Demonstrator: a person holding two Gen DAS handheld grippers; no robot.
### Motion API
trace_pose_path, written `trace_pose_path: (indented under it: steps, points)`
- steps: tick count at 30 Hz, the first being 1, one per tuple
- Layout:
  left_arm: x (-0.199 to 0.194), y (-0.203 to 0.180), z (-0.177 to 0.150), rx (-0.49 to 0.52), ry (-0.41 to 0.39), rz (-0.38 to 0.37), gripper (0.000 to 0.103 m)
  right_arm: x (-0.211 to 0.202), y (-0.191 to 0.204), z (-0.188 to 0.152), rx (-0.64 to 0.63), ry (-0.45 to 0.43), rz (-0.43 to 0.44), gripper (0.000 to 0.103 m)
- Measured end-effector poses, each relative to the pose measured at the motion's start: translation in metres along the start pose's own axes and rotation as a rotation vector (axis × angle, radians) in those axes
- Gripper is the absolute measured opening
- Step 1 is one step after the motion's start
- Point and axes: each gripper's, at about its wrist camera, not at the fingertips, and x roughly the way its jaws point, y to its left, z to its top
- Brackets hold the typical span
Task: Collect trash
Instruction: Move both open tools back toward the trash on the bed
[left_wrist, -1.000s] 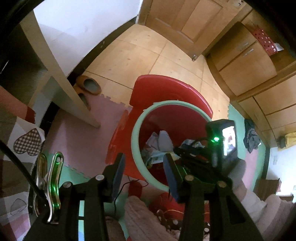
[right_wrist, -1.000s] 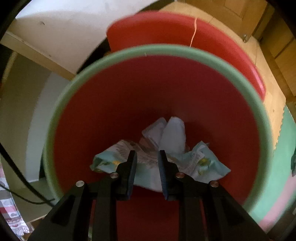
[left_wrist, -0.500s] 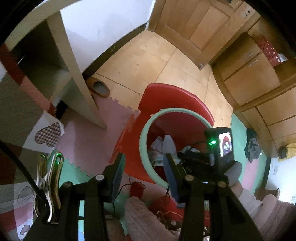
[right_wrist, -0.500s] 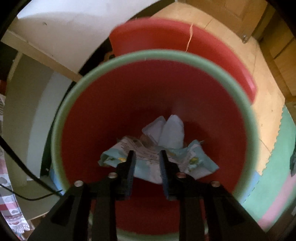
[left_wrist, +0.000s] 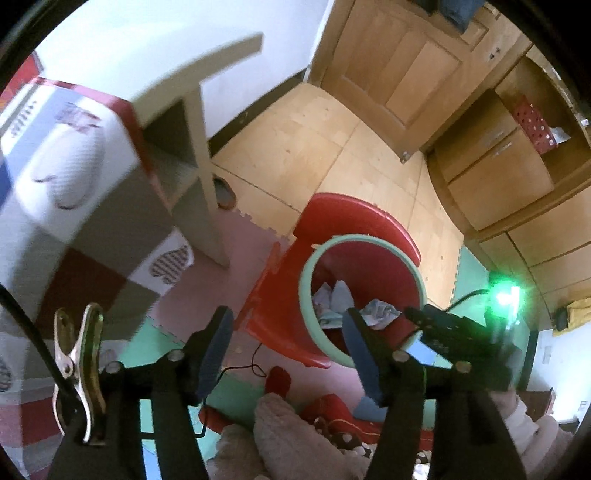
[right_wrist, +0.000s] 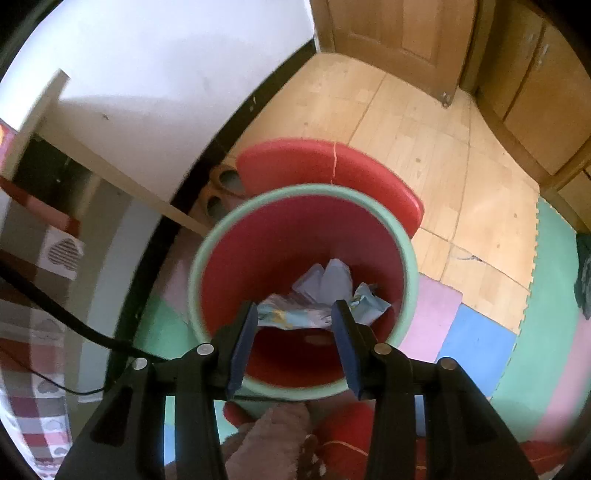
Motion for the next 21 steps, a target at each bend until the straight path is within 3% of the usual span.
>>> trace_pose_path:
  steps: [21]
  points:
    - [-0.133, 0.090, -0.046, -0.103, -0.173, 0.040, 0.072, -0.134, 0.162, -0.009, -0.268, -0.193, 0.204, 0.043]
